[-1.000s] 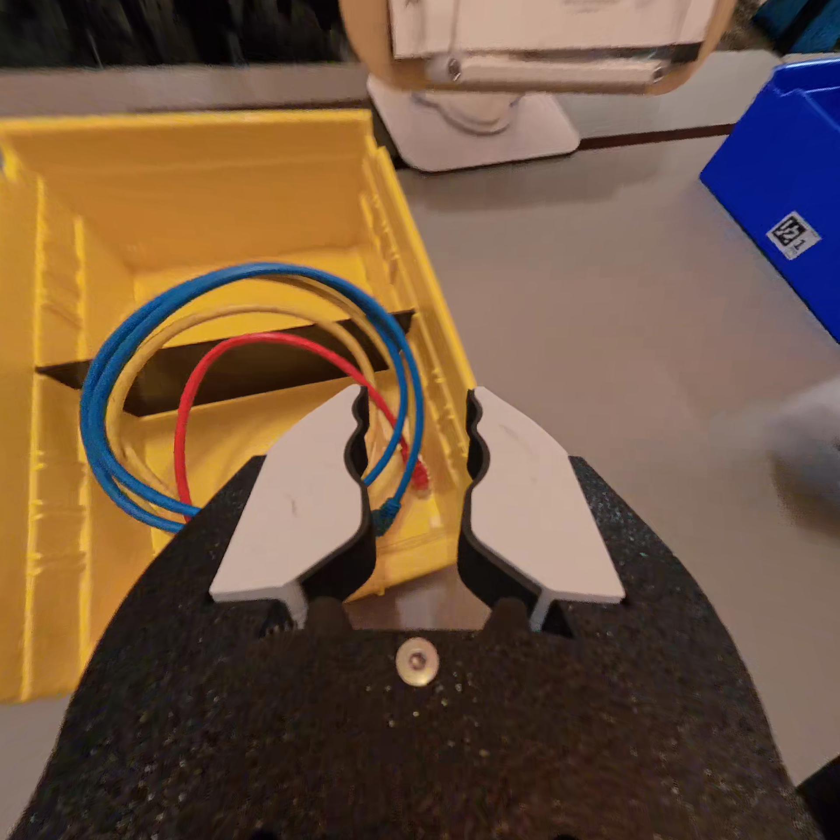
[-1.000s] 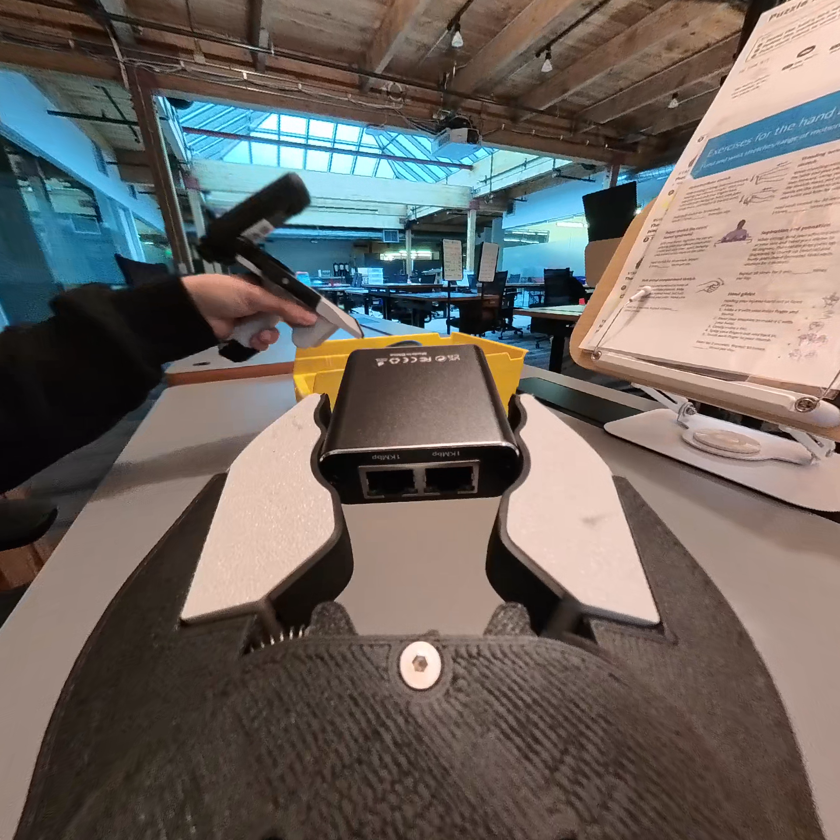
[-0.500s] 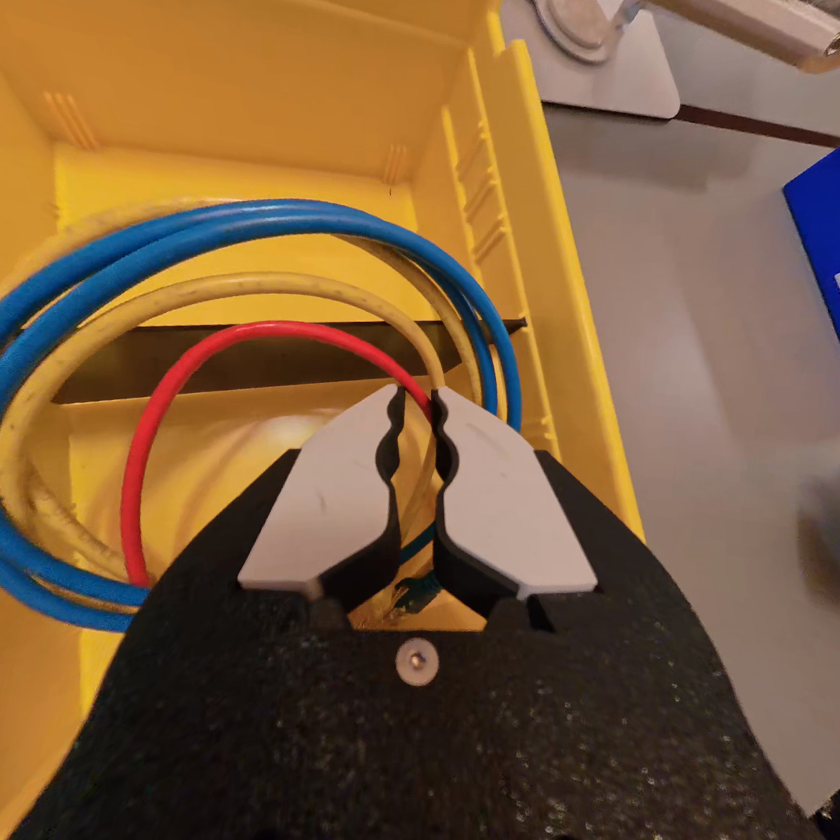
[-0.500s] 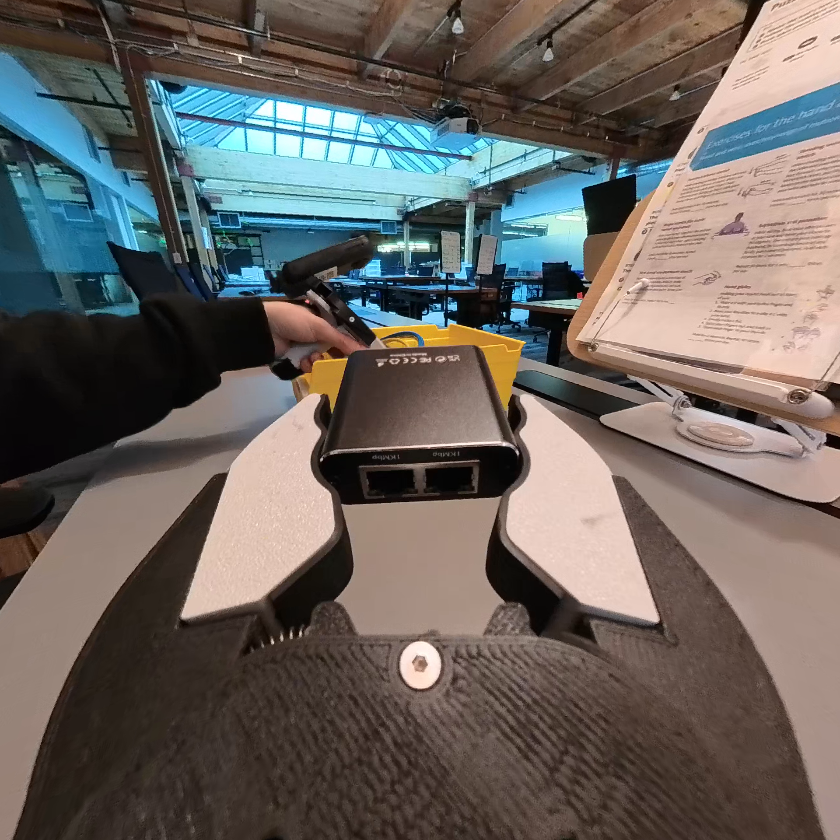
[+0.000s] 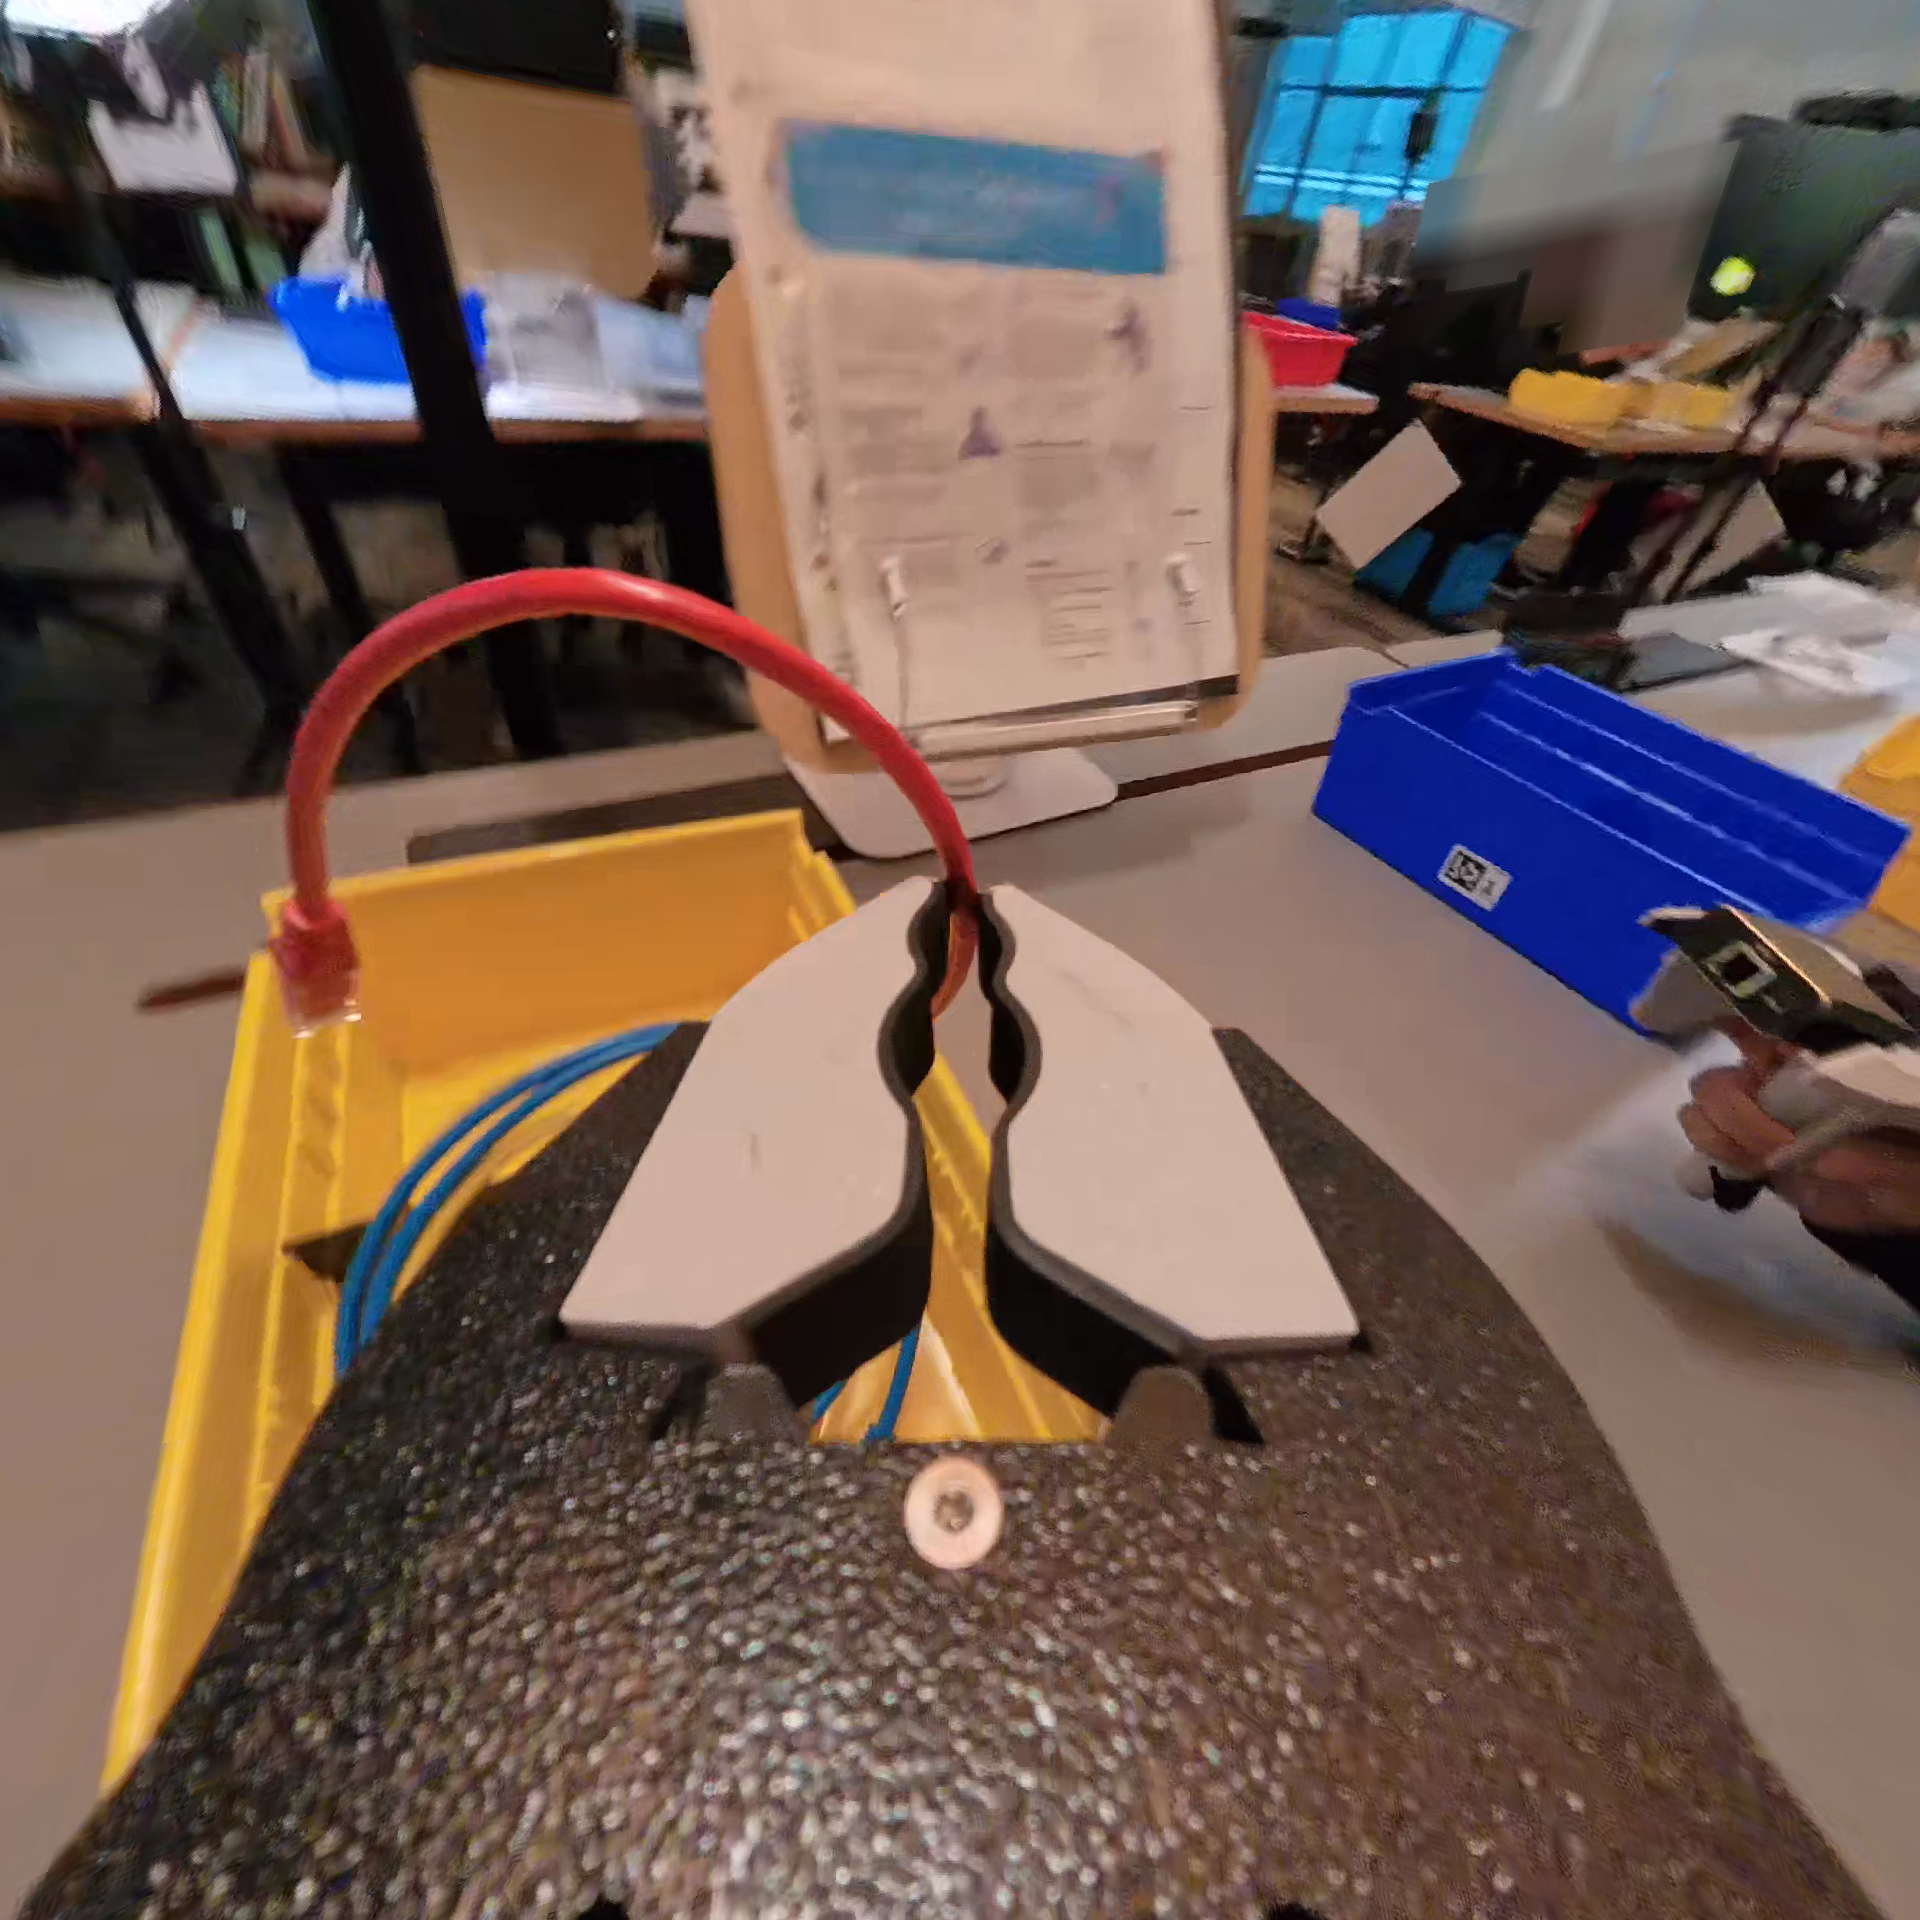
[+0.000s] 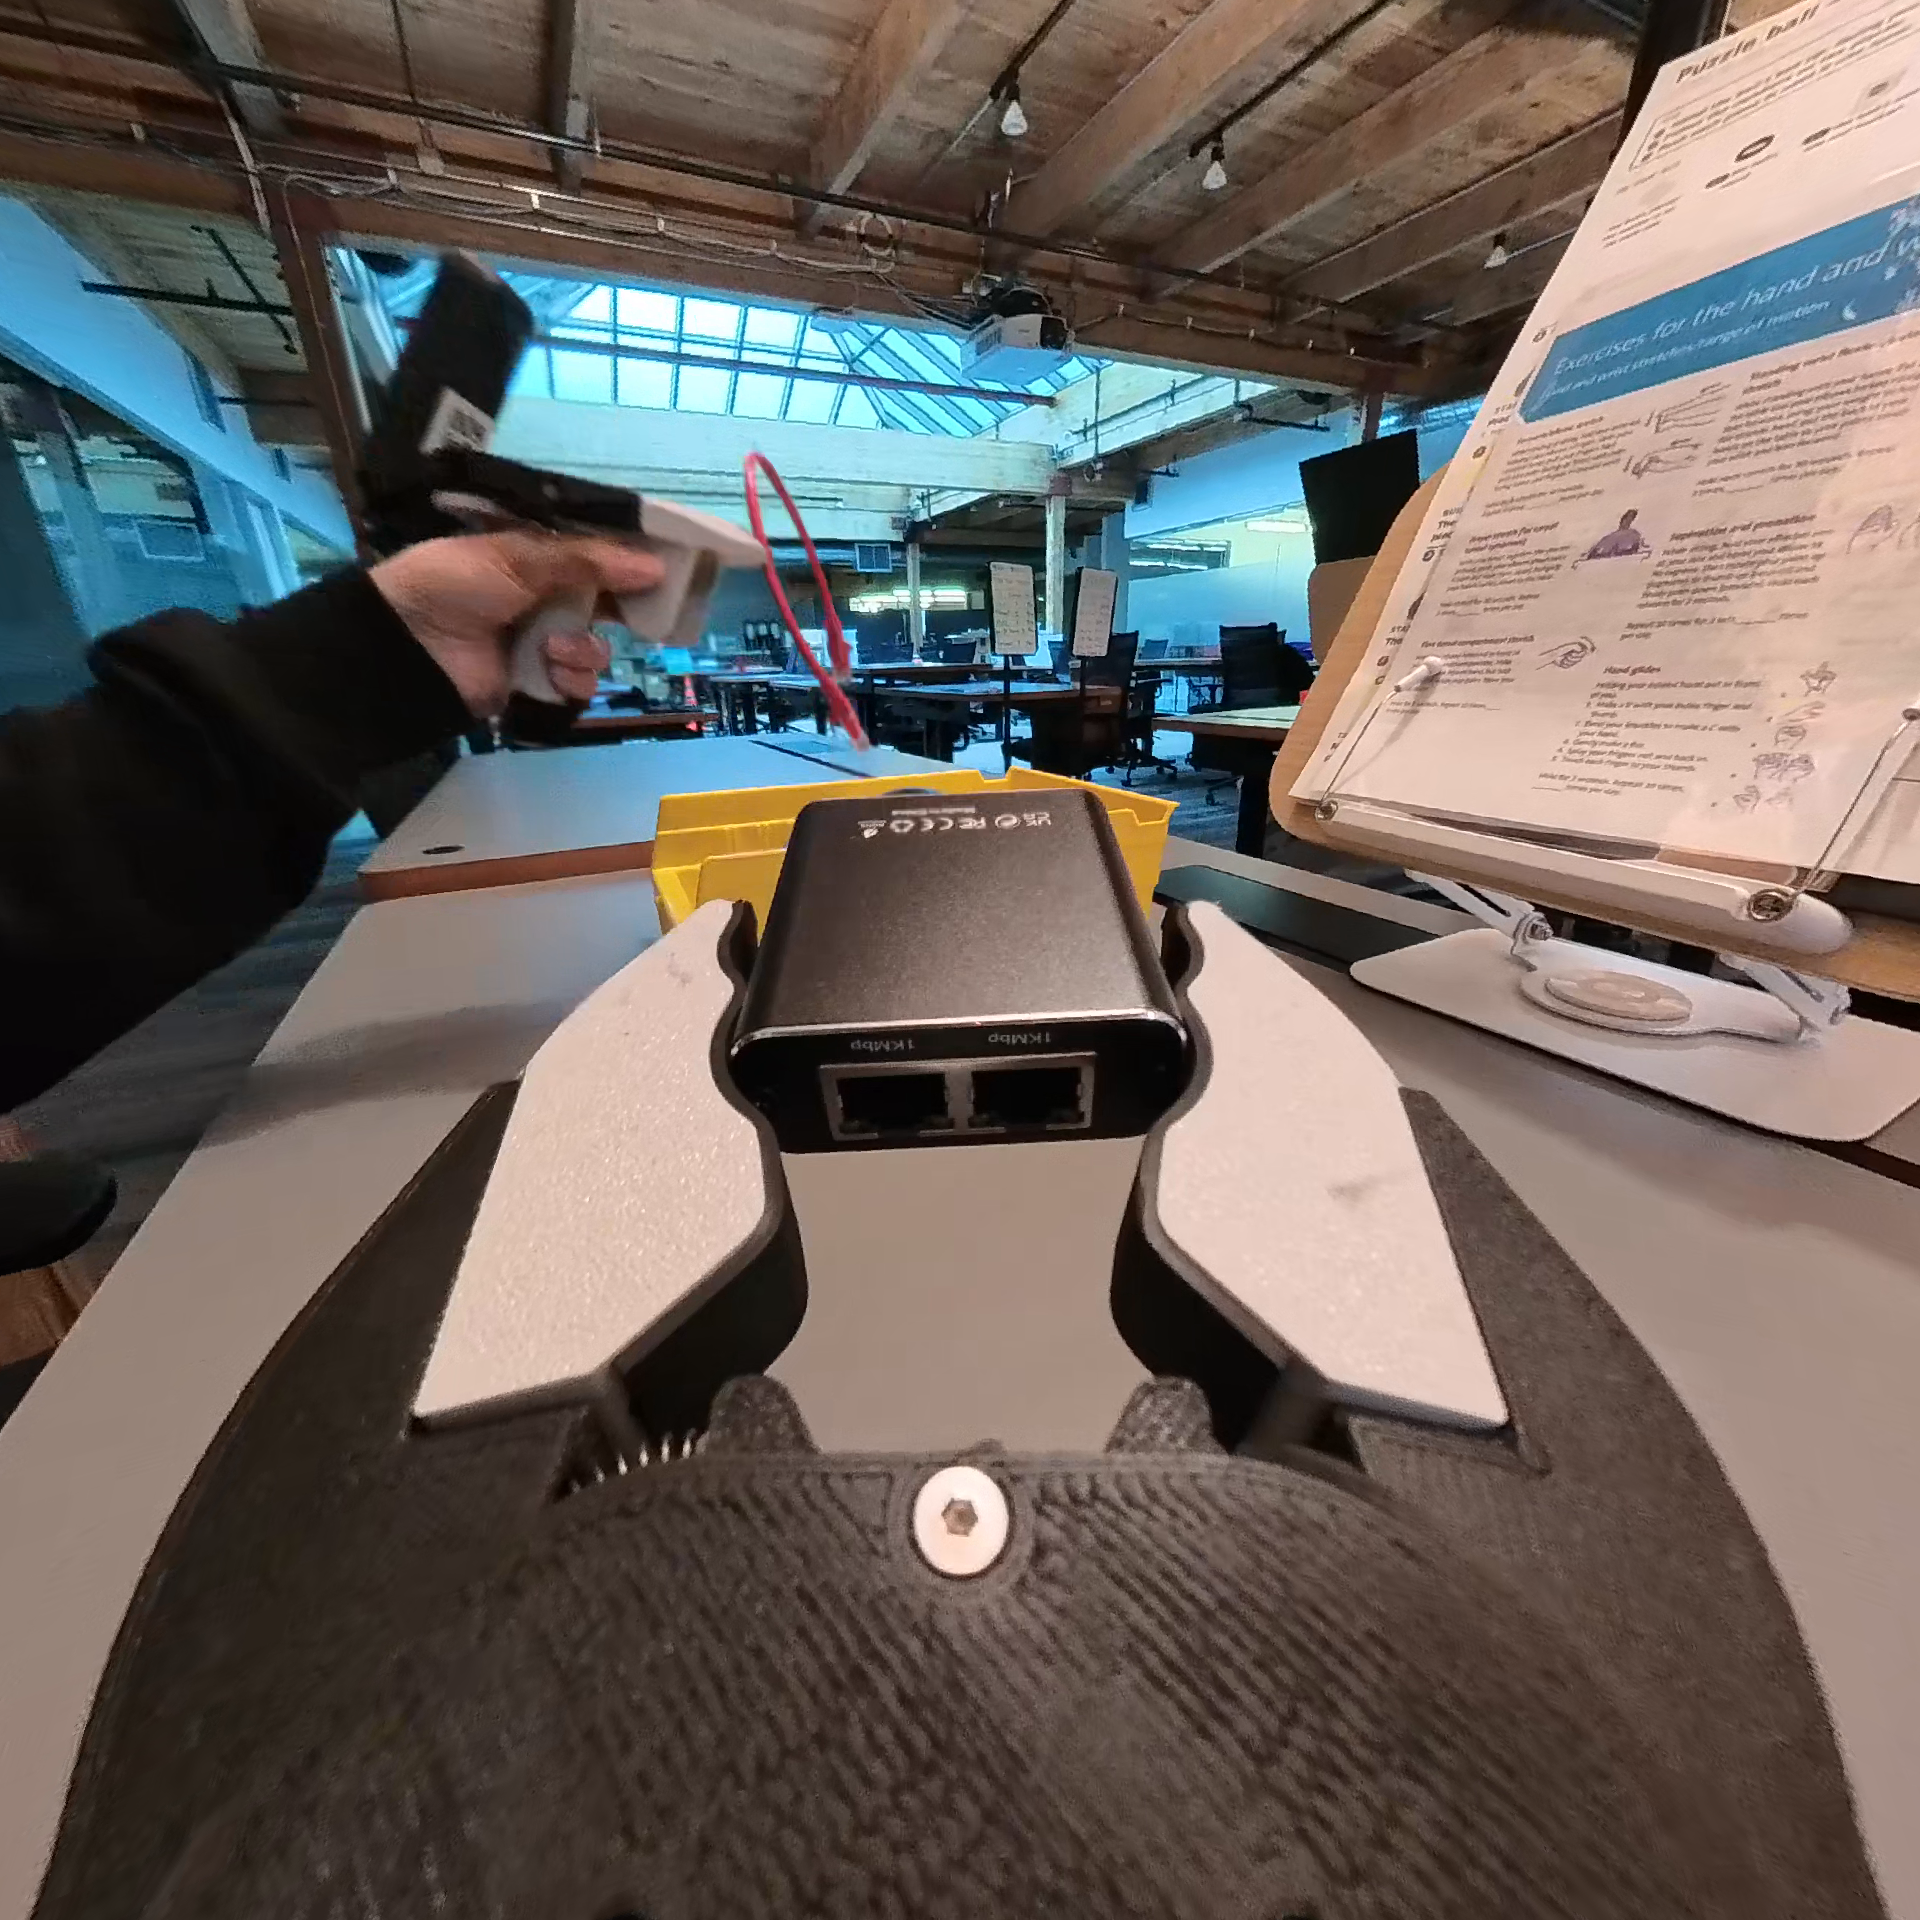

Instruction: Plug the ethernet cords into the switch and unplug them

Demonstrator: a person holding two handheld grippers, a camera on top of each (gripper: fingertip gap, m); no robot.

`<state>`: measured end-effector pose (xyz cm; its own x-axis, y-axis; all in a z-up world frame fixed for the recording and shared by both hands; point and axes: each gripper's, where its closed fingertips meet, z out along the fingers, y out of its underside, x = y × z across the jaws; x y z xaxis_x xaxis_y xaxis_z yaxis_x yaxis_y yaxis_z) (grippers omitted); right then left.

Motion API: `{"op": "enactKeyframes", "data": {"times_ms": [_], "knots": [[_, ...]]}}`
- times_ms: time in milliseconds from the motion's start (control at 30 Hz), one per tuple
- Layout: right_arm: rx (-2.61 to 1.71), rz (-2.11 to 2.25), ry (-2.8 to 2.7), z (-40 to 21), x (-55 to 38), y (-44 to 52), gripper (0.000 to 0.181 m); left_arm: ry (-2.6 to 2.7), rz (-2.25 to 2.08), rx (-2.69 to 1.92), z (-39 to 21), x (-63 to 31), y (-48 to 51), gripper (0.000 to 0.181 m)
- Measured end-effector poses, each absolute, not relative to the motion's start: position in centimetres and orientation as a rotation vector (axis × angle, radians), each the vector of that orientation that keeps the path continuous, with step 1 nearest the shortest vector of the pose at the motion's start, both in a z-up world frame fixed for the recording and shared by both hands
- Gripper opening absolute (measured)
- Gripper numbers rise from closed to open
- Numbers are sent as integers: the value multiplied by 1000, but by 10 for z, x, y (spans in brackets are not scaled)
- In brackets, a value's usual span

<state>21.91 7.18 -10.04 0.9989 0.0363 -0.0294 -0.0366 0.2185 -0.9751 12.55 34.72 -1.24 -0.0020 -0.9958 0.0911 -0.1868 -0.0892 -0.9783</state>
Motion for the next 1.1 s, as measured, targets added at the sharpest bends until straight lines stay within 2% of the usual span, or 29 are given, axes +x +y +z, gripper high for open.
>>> {"op": "enactKeyframes", "data": {"times_ms": [200, 300, 400, 500, 600, 733, 967, 1100], "knots": [[-1294, 49, 16, -92, 224, 61, 74, 1821, -1365, -959, 3, 116, 219, 4], [-1261, 43, 18, -87, 228, 53, 74, 1840, -1672, -724, -3, 111, 158, 4], [-1218, 56, 22, -81, 230, 44, 74, 1793, -1976, -672, -35, 111, 120, 4], [-1217, 55, 29, -82, 234, 40, 74, 1802, -2042, -891, -93, 124, 113, 4], [-1228, 54, 16, -83, 232, 38, 74, 1932, -1945, -1176, -147, 127, 113, 5], [-1249, 56, -4, -86, 230, 41, 74, 1865, -1924, -1272, -155, 121, 127, 4], [-1255, 122, -62, -87, 216, 45, 74, 2008, -1430, -1589, -214, 82, 188, 3], [-1225, 243, -151, -84, 197, 43, 75, 2144, -1239, -1578, -230, 62, 190, 19]]}}
